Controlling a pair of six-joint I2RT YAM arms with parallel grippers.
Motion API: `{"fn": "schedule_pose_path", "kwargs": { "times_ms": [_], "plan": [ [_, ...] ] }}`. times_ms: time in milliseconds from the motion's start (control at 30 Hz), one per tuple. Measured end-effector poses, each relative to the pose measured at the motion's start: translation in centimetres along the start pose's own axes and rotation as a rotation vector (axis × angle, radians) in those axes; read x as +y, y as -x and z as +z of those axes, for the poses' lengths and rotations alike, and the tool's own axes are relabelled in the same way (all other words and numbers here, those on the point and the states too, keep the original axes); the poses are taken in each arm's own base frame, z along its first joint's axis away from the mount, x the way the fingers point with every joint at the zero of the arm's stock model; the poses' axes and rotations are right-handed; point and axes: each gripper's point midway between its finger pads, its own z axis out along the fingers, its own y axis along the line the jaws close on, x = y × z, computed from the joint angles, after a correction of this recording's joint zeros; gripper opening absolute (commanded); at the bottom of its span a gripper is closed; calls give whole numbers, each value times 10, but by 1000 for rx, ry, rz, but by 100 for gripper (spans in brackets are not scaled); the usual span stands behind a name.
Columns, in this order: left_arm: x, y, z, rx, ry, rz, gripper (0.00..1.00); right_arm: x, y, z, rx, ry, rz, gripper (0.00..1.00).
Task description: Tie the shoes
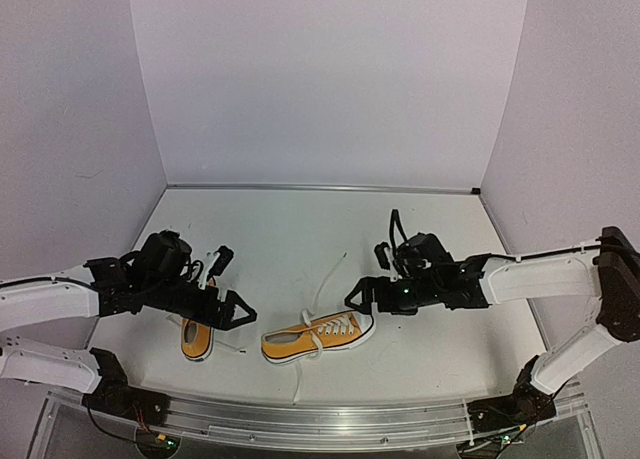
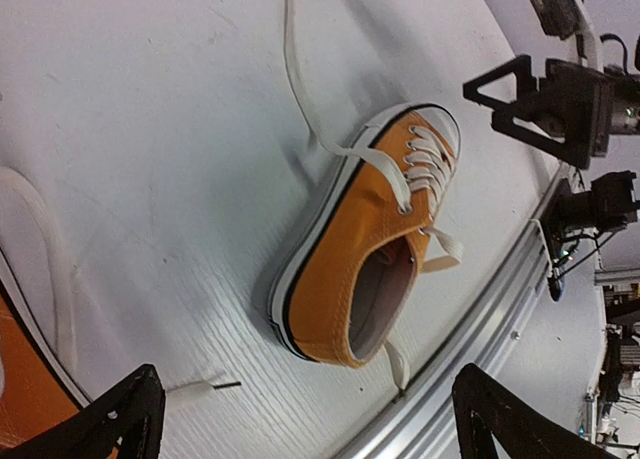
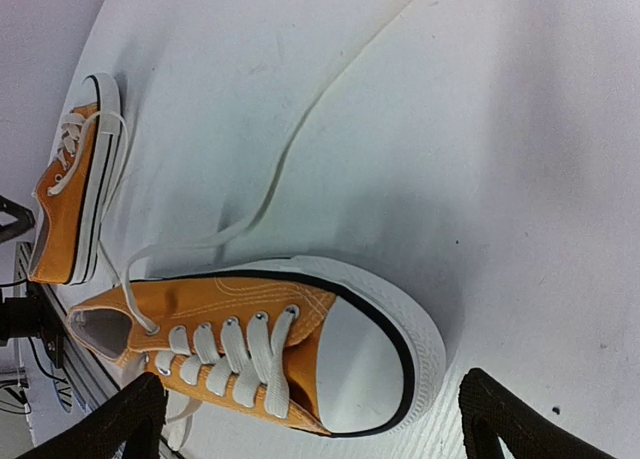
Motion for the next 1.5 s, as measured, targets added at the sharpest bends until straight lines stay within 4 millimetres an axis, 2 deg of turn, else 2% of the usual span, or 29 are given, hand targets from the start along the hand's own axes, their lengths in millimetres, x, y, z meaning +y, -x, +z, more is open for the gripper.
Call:
{"fn": "schedule_pose_path", "kwargs": {
  "times_ms": [167,267,367,467,567,767,933,1100,1167,1333,1500],
  "plan": [
    [-15,-19,-14,14,-79,-29,100,9,8,19,50,19,-89,87],
    [-20,-24,-19,17,-110,-50,100,8,-2,36,115,32,-121,79],
    [-23,-35,-18,46,-126,-63,100,1,-10,44,147,36,-122,77],
    [-29,-49,-11,97,-137,-55,100,-2,-13,42,135,61,-113,78],
    [-37,-61,0,148,-147,-39,100,-3,-21,31,128,87,-99,78],
    [-33,-72,38,218,-113,-43,100,-5,-59,14,204,139,-42,78],
    [-33,-56,65,196,-85,-50,100,-8,-86,11,252,161,-9,77],
    [-51,-7,95,104,-119,-40,100,15,-103,12,281,220,-37,77],
    [-49,10,101,62,-127,-52,100,23,-113,13,304,234,-54,77],
    [-22,35,112,16,-130,-115,100,50,-132,15,344,285,-92,77],
    [-25,53,123,6,-142,-98,100,71,-141,22,370,321,-112,82]
  ]
}}
